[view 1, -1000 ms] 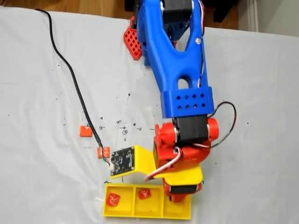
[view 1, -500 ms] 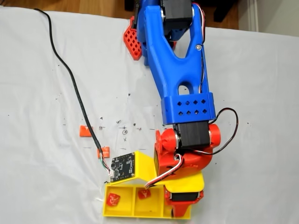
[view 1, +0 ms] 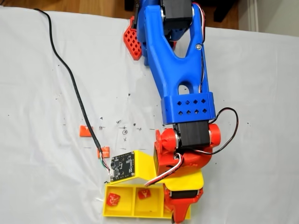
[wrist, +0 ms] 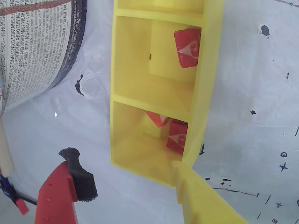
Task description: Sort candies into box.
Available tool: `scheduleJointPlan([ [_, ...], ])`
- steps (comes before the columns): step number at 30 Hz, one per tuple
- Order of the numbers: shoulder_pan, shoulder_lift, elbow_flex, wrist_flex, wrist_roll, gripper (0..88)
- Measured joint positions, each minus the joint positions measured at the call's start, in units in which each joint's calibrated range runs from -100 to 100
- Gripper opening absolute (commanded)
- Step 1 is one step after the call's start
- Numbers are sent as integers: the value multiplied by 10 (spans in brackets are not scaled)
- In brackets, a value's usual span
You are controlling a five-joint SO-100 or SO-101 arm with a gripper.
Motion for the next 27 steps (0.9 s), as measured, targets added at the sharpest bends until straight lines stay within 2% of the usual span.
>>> scheduleJointPlan([
  [7,15,0,-1,33,11,265],
  [10,27,0,-21,69,21,243],
  [14,50,-9,-35,113,34,147],
  [16,62,-32,-27,125,43,10],
  [27,137,-155,97,137,79,2],
])
